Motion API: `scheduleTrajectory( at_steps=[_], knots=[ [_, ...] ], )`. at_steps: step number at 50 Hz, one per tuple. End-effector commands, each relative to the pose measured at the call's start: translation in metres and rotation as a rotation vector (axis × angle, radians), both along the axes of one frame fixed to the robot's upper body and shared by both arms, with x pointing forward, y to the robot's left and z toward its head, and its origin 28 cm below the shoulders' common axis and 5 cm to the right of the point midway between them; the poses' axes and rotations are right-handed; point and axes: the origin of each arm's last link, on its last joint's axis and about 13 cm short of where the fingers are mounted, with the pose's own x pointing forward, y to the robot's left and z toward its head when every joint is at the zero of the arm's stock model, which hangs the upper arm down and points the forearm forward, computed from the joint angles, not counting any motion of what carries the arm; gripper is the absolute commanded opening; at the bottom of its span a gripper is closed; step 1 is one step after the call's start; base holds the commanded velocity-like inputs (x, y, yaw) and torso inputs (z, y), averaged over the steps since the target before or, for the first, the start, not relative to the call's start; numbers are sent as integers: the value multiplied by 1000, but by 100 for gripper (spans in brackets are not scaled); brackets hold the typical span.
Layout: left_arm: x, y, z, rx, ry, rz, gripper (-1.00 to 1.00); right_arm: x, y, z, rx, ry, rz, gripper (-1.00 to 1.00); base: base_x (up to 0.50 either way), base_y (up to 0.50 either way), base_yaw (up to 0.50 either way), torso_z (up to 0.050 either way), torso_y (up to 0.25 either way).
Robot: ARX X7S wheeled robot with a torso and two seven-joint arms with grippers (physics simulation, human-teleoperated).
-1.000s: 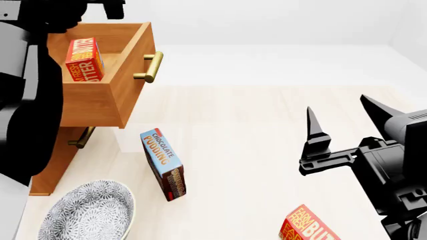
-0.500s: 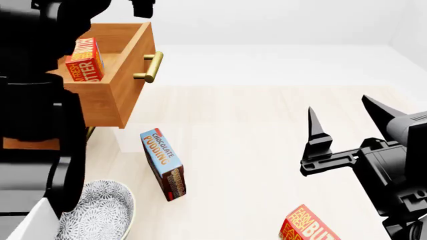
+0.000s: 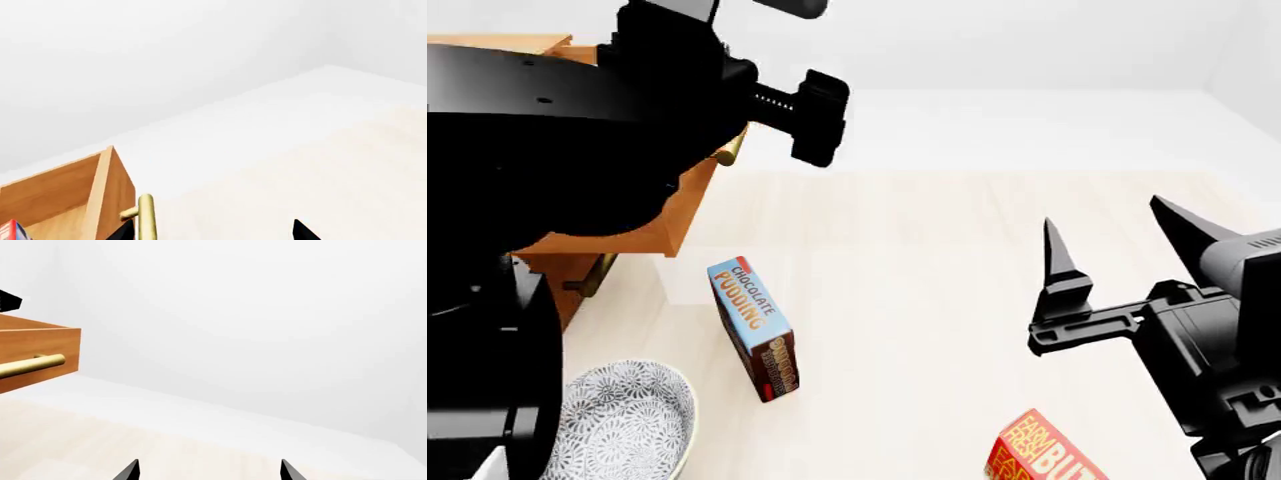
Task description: Put the butter at the front in the top drawer of the cabinet and close it.
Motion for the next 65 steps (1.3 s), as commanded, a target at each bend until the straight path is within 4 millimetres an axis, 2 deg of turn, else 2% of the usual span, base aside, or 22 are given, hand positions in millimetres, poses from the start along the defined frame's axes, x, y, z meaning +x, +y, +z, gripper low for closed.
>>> scheduleTrajectory(
  at_steps=[1,12,35,44,65],
  knots=[
    [-27,-11,-29,72,44,-115,100,0,0,-1,4,0,4,100,0,0,0,0,0],
    [-29,-19,-49,95,88,-157,100,0,1,-2,6,3,8,100,0,0,0,0,0],
    [-8,-18,-79,80,171,-79,100,-1,2,-2,8,7,15,100,0,0,0,0,0],
    [-4,-16,-84,74,190,-48,100,0,2,-3,8,7,17,100,0,0,0,0,0],
    [2,-8,-81,26,183,31,100,-1,2,-5,12,8,25,100,0,0,0,0,0]
  ],
)
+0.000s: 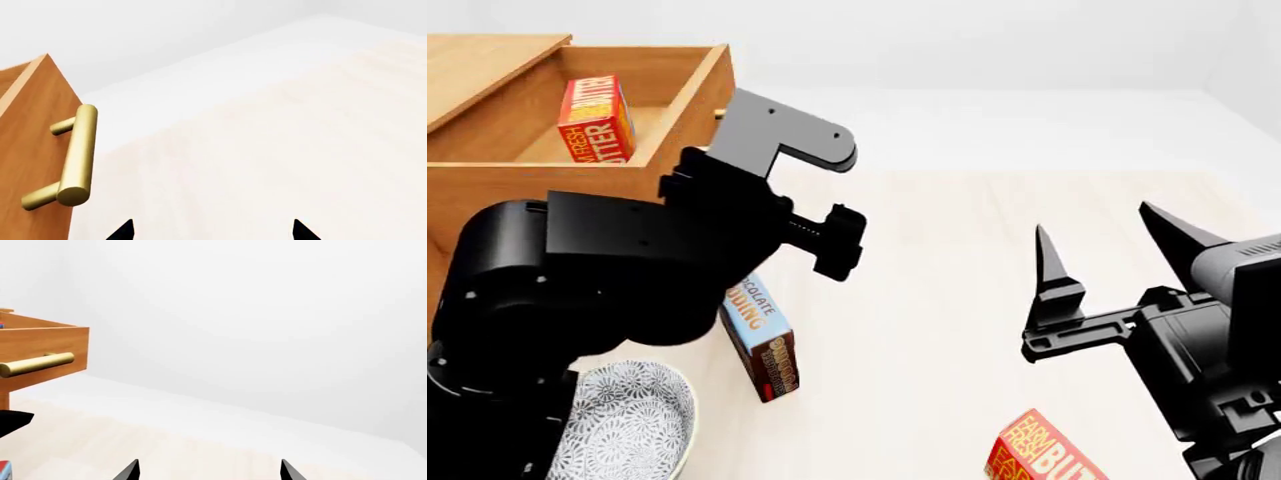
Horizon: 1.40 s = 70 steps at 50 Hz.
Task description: Put the butter at the front in the top drawer of the cabinet and close it.
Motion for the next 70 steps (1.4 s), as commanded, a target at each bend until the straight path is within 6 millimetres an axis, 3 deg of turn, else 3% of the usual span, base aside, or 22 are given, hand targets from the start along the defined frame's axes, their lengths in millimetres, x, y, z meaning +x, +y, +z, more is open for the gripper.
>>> scheduleTrajectory(
  at_steps=[1,47,70],
  knots=[
    [5,4,-1,-11,3,44,100,0,0,-1,2,-1,4,100,0,0,0,0,0],
    [39,32,-6,-9,-14,310,100,1,3,1,-5,-4,30,100,0,0,0,0,0],
    [47,72,5,-28,-29,494,100,2,4,2,-10,-4,32,100,0,0,0,0,0]
  ],
)
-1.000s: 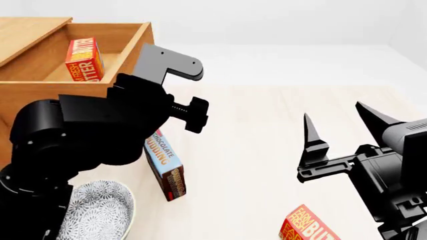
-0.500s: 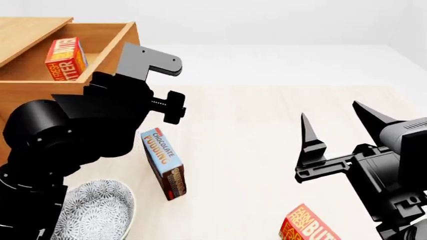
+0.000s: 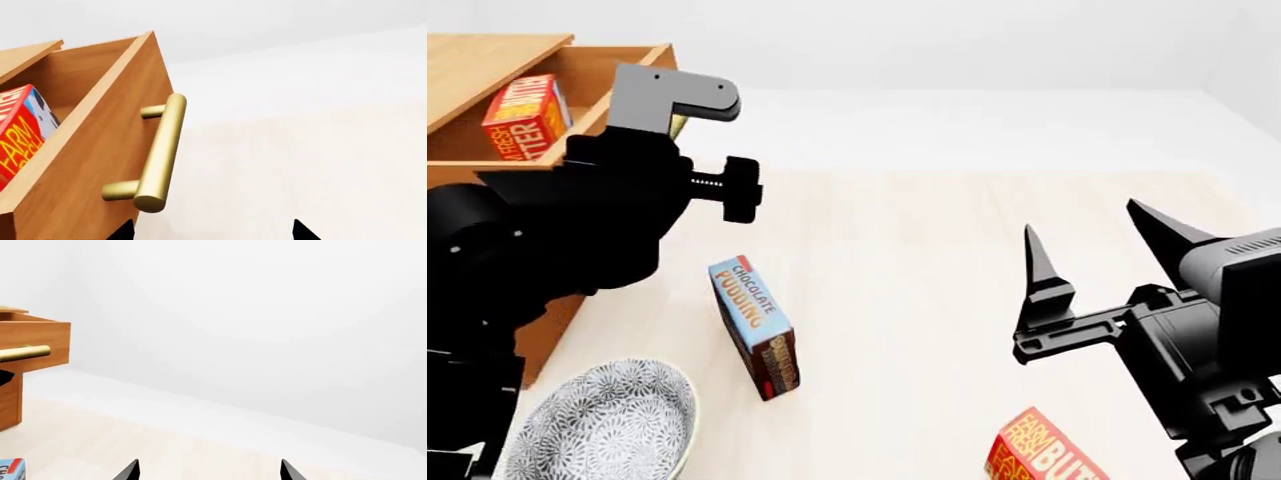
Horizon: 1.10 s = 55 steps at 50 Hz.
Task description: Put the butter at the front in the top drawer of the cabinet and close it.
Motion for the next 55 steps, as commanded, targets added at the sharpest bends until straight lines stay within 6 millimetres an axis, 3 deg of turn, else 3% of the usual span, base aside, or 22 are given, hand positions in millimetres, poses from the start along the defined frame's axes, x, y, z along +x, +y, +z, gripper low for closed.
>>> scheduleTrajectory(
  at_steps=[1,23,40,55],
  knots=[
    [5,23,6,4,-17,122,100,0,0,1,-2,-1,3,100,0,0,0,0,0],
    [16,51,4,83,-48,294,100,-1,0,-1,0,-5,9,100,0,0,0,0,0],
    [24,89,7,152,-66,520,100,-1,0,-3,6,-2,11,100,0,0,0,0,0],
    [29,122,-4,239,-67,748,100,-1,-1,-4,8,-4,11,100,0,0,0,0,1]
  ],
)
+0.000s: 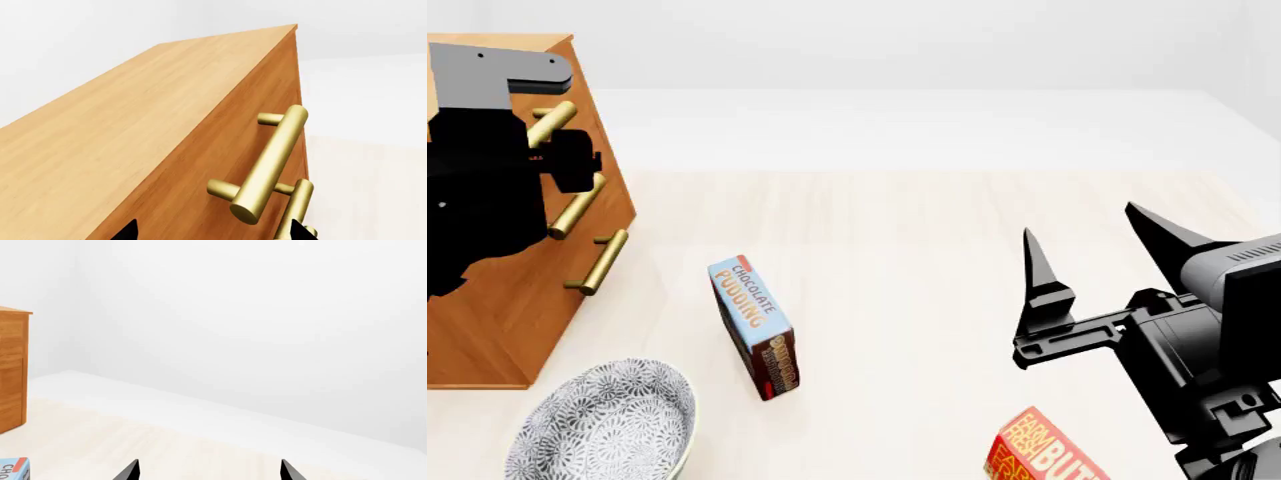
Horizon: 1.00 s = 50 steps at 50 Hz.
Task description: Put the butter at the front in the top drawer of the cabinet and close it.
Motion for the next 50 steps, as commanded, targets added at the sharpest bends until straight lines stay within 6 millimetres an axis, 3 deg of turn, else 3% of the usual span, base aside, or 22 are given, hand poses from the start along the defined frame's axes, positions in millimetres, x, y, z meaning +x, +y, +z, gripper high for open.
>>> scheduleTrajectory(
  at_steps=[1,11,22,28,33,37,44,50],
  knots=[
    [1,33,-7,107,11,228,100,0,-1,-1,2,0,0,100,0,0,0,0,0],
    [-3,45,-8,196,11,323,100,0,-1,-1,2,-2,3,100,8,8,6,0,0],
    [-9,35,4,187,-48,261,100,-2,-1,1,1,-6,1,100,5,8,8,1,0],
    [-38,4,31,142,-187,76,100,-2,-1,1,2,-5,-1,100,0,1,1,0,0],
    [-84,-26,49,133,-311,-114,100,-2,-1,0,4,-5,-4,100,0,0,0,0,0],
    [-111,-39,55,137,-380,-191,100,-1,0,0,3,-5,-4,100,0,0,0,0,0],
    [-142,-55,49,184,-509,-266,100,-1,1,-1,3,-4,1,100,0,0,0,0,0],
    [-154,-65,34,225,-627,-300,100,-1,1,-2,3,-3,5,100,0,0,0,0,0]
  ],
)
